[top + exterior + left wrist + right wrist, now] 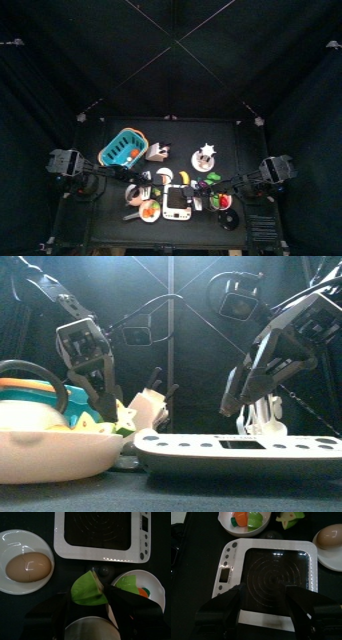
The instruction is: Place starfruit half into pan
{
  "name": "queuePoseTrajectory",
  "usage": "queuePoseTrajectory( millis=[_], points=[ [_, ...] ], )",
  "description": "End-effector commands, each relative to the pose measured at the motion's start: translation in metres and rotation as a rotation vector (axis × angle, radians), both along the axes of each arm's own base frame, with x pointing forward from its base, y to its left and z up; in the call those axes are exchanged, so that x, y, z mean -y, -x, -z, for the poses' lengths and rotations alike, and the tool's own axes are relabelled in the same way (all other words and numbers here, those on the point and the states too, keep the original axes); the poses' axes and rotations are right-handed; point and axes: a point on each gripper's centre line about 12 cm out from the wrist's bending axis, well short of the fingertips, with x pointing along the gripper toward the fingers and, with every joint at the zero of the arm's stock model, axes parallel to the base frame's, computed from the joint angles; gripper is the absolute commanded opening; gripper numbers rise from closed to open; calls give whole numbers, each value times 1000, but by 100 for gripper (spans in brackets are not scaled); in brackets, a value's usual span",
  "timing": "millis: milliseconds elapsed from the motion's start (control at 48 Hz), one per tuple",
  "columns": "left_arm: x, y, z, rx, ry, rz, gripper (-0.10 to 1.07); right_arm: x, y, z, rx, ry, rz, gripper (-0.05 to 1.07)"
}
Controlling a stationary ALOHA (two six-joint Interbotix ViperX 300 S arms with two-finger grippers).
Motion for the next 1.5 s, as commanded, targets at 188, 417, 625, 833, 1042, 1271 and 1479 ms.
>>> queuePoseTrajectory(
  millis=[188, 417, 625, 833, 1042, 1271, 1479],
  points=[
    [5, -2, -22, 62, -7, 28, 78, -1, -4, -10, 27, -5, 0, 89],
    [30, 13, -32, 43, -4, 137, 77, -1, -5, -10, 26, -5, 4, 89],
    [55, 22, -27, -23, 37, 205, 78, 0, -6, -11, 29, -5, 4, 89],
    [60, 24, -23, -54, 85, 189, 78, 0, -6, -12, 31, -5, 4, 89],
    [60, 22, -17, -71, 86, 183, 83, 0, -7, -11, 29, -5, 4, 89],
    [53, 20, -13, -81, 85, 163, 96, -1, -7, -8, 20, -3, 1, 89],
    [48, 19, -17, -66, 72, 161, 98, -1, -7, -8, 20, -3, 1, 89]
  ],
)
